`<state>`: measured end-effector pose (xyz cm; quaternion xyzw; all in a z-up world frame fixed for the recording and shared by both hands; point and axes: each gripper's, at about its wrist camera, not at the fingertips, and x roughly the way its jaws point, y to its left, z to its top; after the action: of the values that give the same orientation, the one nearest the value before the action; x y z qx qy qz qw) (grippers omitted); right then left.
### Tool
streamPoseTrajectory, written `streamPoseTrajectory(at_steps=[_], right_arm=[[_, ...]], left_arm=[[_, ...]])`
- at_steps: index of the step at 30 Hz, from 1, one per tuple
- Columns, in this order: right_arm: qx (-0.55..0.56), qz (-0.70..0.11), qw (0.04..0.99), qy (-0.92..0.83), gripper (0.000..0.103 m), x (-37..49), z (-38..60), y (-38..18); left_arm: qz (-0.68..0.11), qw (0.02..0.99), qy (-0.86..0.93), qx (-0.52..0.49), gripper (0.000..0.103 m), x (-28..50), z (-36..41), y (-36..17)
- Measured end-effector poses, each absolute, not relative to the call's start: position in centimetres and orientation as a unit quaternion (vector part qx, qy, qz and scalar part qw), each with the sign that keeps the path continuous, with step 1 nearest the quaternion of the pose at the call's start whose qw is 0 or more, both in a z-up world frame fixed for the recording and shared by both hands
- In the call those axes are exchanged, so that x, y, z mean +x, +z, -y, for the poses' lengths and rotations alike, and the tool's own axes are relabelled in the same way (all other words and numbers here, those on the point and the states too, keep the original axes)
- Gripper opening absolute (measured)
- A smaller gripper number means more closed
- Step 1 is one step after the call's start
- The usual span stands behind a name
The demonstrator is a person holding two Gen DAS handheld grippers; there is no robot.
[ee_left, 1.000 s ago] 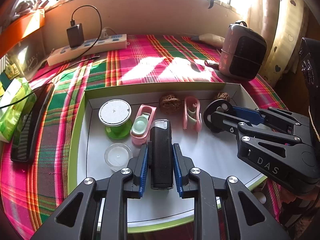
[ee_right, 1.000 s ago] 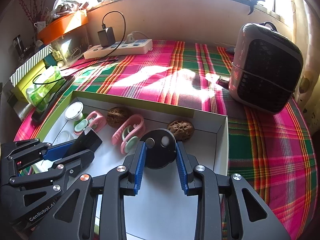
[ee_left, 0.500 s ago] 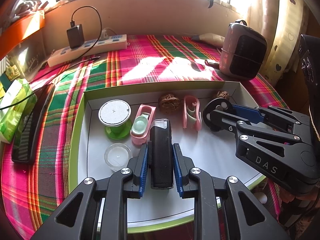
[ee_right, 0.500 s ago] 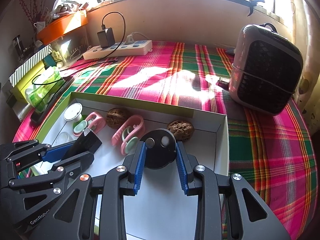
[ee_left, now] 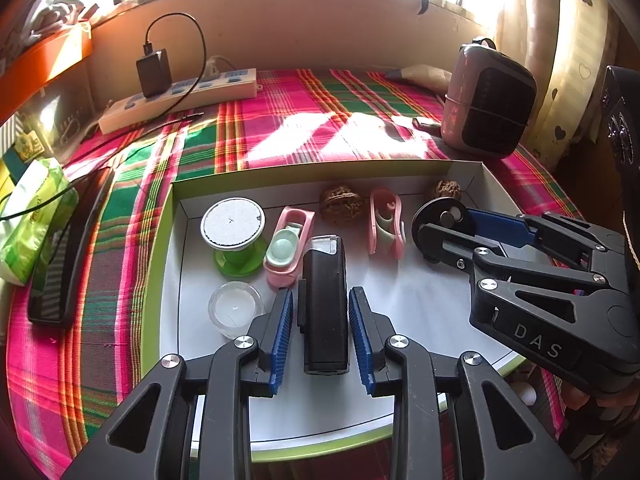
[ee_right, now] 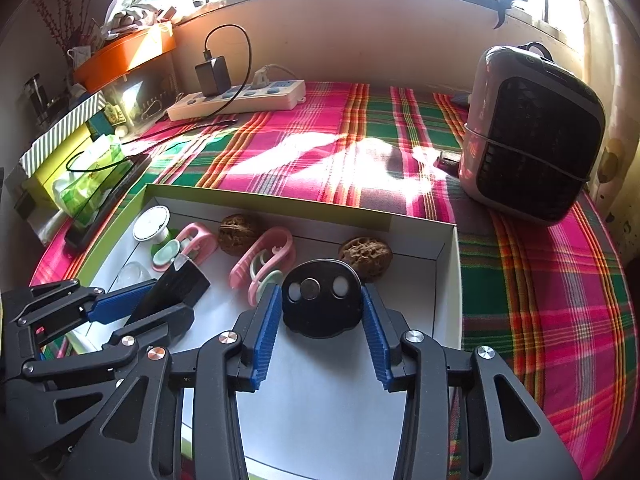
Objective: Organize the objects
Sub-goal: 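Lower and release flashlight in box with left tool while right tool releases disc, then withdraw both open tools from the box toward the white items on the table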
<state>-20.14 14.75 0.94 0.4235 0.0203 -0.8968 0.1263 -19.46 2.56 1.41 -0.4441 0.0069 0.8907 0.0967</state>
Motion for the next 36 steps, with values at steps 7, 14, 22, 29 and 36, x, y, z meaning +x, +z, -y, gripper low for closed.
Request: streamPoseTrajectory(at_steps=[7,14,22,29,36], right_arm=[[0.422,-0.016,0.122,-0.898,0.044,-19.9,-14.9,1.1],[0.417,-0.012,0.121,-0.901,0.047,-19.2,-15.1,1.5],[0.408,-0.008,0.12,-0.905,0.048,-18.1,-15.1,2.3],[0.398,-0.003,0.117,-0.91,0.048,-16.9,-15.2,3.0],[0.389,0.002,0.11,-0.915,0.048,-15.4,-15.4,3.6]], left_arm=[[-0.006,0.095,0.891,-0.443,0.032,-19.2,-2.5,1.5],[-0.004,0.094,0.893,-0.439,0.033,-18.7,-2.4,2.0],[-0.001,0.089,0.896,-0.434,0.033,-17.8,-2.1,2.6],[0.0,0.089,0.9,-0.426,0.033,-16.6,-2.0,3.3],[0.004,0.085,0.906,-0.414,0.033,-15.1,-1.8,4.0]])
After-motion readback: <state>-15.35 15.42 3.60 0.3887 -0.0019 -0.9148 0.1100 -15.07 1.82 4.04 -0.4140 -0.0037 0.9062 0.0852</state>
